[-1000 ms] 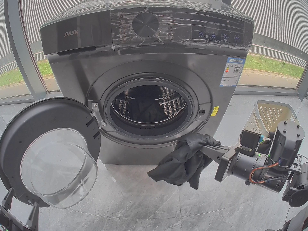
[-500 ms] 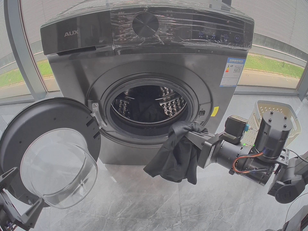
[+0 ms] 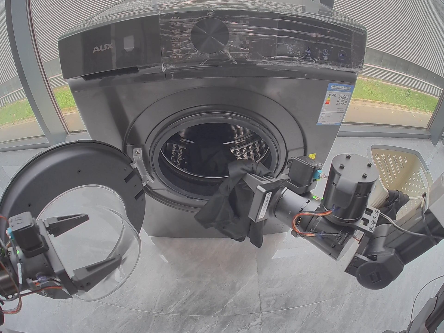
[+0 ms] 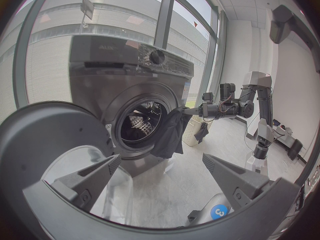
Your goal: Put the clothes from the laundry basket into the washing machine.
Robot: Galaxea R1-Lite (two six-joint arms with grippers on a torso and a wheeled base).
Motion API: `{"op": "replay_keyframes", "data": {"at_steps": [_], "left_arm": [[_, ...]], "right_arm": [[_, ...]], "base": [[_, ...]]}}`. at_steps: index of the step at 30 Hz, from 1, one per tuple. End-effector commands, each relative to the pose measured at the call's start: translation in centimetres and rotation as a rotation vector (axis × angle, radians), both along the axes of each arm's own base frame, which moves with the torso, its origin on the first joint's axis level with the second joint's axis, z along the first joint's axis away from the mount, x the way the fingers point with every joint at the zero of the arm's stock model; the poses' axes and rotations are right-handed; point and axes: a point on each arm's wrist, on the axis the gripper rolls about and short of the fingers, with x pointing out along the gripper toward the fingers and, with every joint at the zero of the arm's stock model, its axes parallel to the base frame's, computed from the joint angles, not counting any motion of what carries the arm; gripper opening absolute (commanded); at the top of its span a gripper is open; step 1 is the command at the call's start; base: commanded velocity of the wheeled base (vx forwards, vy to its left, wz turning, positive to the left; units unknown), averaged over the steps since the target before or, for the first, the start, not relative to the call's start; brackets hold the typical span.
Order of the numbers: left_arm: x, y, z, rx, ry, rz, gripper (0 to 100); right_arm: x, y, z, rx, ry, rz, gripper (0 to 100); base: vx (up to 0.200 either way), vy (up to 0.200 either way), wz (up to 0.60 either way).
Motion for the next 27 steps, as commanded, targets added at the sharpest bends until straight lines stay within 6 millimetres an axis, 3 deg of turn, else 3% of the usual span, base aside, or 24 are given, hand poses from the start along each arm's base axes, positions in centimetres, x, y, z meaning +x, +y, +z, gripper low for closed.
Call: {"op": "replay_keyframes", "data": {"at_steps": [1,4,10,27], "left_arm": [[5.4,-4.4,-2.0,0.042,0.102,-0.097,100],[7.0,-6.3,-2.7,0.049,0.124,-0.152,100],[9.5,-8.4,-3.6,0.068,0.164,-0.179,100],[15.1,-11.5,-6.6,0.005,0.169,-0.159,100]], "right_arm": [[0.8,1.8,-0.6,0.020,-0.018,0.005,0],[0.8,1.8,-0.3,0.030,-0.024,0.005,0],[0.8,1.8,-0.2,0.031,-0.027,0.007,0],[0.1,2.2,-0.3,0.031,-0.025,0.022,0]], "base": [[0.000,0.000,0.00],[0.000,0.000,0.00],[0.000,0.000,0.00],[0.000,0.000,0.00]]}}
